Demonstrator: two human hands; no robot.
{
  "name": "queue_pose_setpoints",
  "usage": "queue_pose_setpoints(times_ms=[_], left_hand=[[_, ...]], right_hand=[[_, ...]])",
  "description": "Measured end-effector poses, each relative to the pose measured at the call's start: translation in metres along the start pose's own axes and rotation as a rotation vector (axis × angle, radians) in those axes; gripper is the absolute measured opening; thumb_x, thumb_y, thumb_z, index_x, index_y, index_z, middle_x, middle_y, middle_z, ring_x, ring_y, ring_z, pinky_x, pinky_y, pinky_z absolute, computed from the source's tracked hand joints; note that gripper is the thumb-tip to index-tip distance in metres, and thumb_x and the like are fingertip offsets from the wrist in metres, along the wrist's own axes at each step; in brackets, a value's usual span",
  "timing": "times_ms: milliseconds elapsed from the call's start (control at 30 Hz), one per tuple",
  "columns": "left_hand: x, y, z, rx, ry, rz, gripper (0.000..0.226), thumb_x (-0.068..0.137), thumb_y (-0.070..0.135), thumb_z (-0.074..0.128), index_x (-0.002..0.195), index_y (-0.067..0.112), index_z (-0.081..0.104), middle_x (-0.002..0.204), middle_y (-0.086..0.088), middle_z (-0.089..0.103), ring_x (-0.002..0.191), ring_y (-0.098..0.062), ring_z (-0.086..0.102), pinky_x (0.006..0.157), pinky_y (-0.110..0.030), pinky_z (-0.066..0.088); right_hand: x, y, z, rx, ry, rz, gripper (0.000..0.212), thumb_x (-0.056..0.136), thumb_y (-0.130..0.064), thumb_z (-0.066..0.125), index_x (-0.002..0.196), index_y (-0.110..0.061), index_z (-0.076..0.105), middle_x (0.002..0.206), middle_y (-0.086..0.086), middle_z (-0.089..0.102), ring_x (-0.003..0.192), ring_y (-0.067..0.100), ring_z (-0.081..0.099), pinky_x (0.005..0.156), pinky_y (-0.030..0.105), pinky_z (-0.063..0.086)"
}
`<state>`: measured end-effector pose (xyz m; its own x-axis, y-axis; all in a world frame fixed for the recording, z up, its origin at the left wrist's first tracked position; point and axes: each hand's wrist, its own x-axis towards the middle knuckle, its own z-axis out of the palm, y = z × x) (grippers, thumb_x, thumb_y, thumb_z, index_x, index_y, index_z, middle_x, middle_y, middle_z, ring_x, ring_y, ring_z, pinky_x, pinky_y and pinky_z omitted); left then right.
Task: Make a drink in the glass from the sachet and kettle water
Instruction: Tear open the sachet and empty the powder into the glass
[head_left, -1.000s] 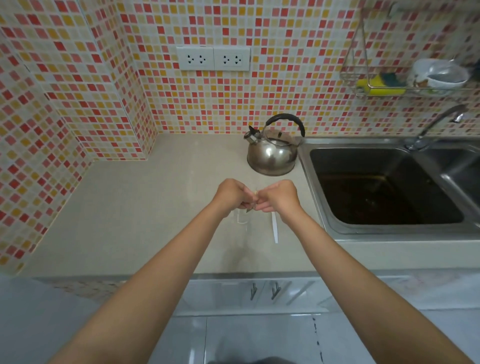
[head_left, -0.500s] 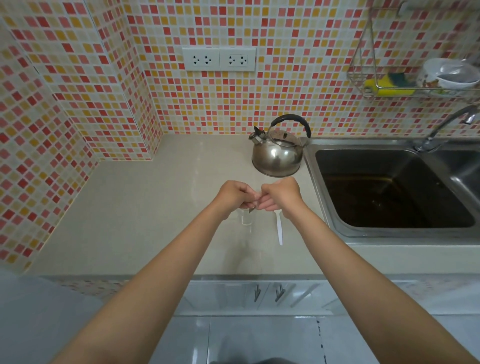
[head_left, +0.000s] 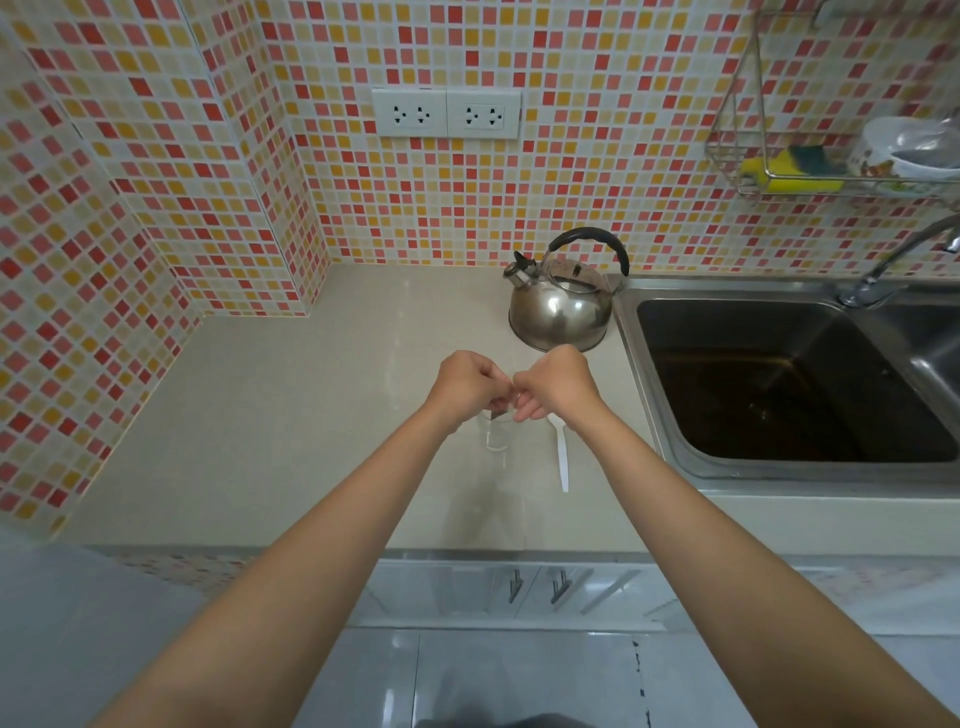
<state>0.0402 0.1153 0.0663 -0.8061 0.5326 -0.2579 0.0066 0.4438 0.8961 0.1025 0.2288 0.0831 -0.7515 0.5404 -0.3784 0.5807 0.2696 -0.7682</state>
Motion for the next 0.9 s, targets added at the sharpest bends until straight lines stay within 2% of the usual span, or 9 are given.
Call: queue_pose_setpoints(times_ms=[167, 300, 367, 433, 500, 567, 667, 767, 900], left_hand=[[-0.003, 0.0, 0.008, 0.035, 0.101, 0.058, 0.008, 0.073, -0.003, 0.062, 0.069, -0.006, 0.068, 0.07, -0.024, 0.069, 0.059, -0.026, 0.062, 0.073, -0.043, 0.058], [-0.001, 0.001, 0.005, 0.167, 0.187, 0.106, 0.007, 0.074, 0.004, 0.065, 0.067, 0.002, 0.066, 0.065, -0.007, 0.068, 0.068, -0.031, 0.067, 0.064, -0.036, 0.055], [-0.002, 0.002, 0.003, 0.36, 0.232, 0.179, 0.005, 0.075, 0.015, 0.068, 0.071, 0.012, 0.068, 0.062, 0.006, 0.061, 0.067, -0.025, 0.063, 0.056, -0.028, 0.047], [-0.001, 0.0, 0.001, 0.485, 0.22, 0.282, 0.02, 0.078, 0.024, 0.07, 0.097, 0.018, 0.073, 0.078, 0.006, 0.065, 0.078, -0.019, 0.062, 0.065, -0.027, 0.048], [0.001, -0.005, -0.003, 0.543, 0.129, 0.416, 0.038, 0.085, 0.023, 0.067, 0.123, 0.02, 0.066, 0.108, 0.003, 0.068, 0.1, -0.017, 0.059, 0.084, -0.028, 0.047], [0.0, -0.009, -0.007, 0.518, 0.06, 0.503, 0.034, 0.089, 0.02, 0.062, 0.123, 0.022, 0.067, 0.12, 0.005, 0.067, 0.111, -0.016, 0.055, 0.093, -0.025, 0.042], [-0.002, -0.017, -0.009, 0.426, 0.037, 0.511, 0.035, 0.086, 0.027, 0.065, 0.121, 0.024, 0.068, 0.12, 0.008, 0.068, 0.112, -0.01, 0.054, 0.096, -0.026, 0.044], [-0.005, -0.021, -0.008, 0.401, 0.025, 0.507, 0.058, 0.072, 0.038, 0.08, 0.126, 0.023, 0.064, 0.123, 0.007, 0.066, 0.114, -0.009, 0.054, 0.097, -0.023, 0.041], [-0.006, -0.022, -0.003, 0.392, 0.092, 0.527, 0.058, 0.074, 0.027, 0.081, 0.129, 0.018, 0.062, 0.123, 0.001, 0.066, 0.114, -0.015, 0.057, 0.098, -0.027, 0.044]], right_hand=[[0.008, -0.005, 0.002, -0.144, -0.003, -0.003, 0.02, 0.078, -0.006, 0.054, 0.062, 0.002, 0.064, 0.054, 0.013, 0.067, 0.047, 0.02, 0.068, 0.057, 0.028, 0.056], [0.013, -0.005, -0.006, -0.203, -0.024, 0.056, 0.028, 0.085, -0.017, 0.056, 0.064, -0.001, 0.063, 0.042, 0.006, 0.064, 0.042, 0.014, 0.064, 0.057, 0.025, 0.055], [0.015, -0.005, -0.006, -0.242, -0.009, 0.019, 0.029, 0.083, -0.02, 0.058, 0.061, -0.002, 0.064, 0.045, 0.007, 0.066, 0.048, 0.018, 0.068, 0.062, 0.028, 0.058], [0.016, -0.006, -0.006, -0.273, 0.009, -0.015, 0.027, 0.08, -0.018, 0.059, 0.06, -0.002, 0.065, 0.048, 0.008, 0.068, 0.054, 0.021, 0.071, 0.066, 0.031, 0.06], [0.016, -0.007, -0.008, -0.254, 0.0, -0.029, 0.024, 0.08, -0.017, 0.057, 0.063, -0.002, 0.066, 0.052, 0.01, 0.07, 0.056, 0.021, 0.072, 0.069, 0.034, 0.061], [0.016, -0.008, -0.011, -0.232, -0.005, -0.029, 0.025, 0.082, -0.019, 0.057, 0.066, -0.002, 0.066, 0.058, 0.011, 0.072, 0.057, 0.022, 0.072, 0.073, 0.038, 0.061], [0.013, -0.009, -0.012, -0.249, 0.015, -0.051, 0.027, 0.084, -0.021, 0.058, 0.066, -0.003, 0.067, 0.058, 0.008, 0.072, 0.056, 0.021, 0.072, 0.076, 0.04, 0.06], [0.007, -0.011, -0.013, -0.254, 0.05, -0.083, 0.025, 0.083, -0.02, 0.059, 0.066, -0.003, 0.068, 0.058, 0.007, 0.072, 0.054, 0.02, 0.071, 0.076, 0.039, 0.06], [-0.001, -0.013, -0.014, -0.3, 0.075, -0.111, 0.025, 0.082, -0.022, 0.059, 0.071, -0.003, 0.072, 0.069, 0.009, 0.075, 0.062, 0.022, 0.072, 0.073, 0.035, 0.058]])
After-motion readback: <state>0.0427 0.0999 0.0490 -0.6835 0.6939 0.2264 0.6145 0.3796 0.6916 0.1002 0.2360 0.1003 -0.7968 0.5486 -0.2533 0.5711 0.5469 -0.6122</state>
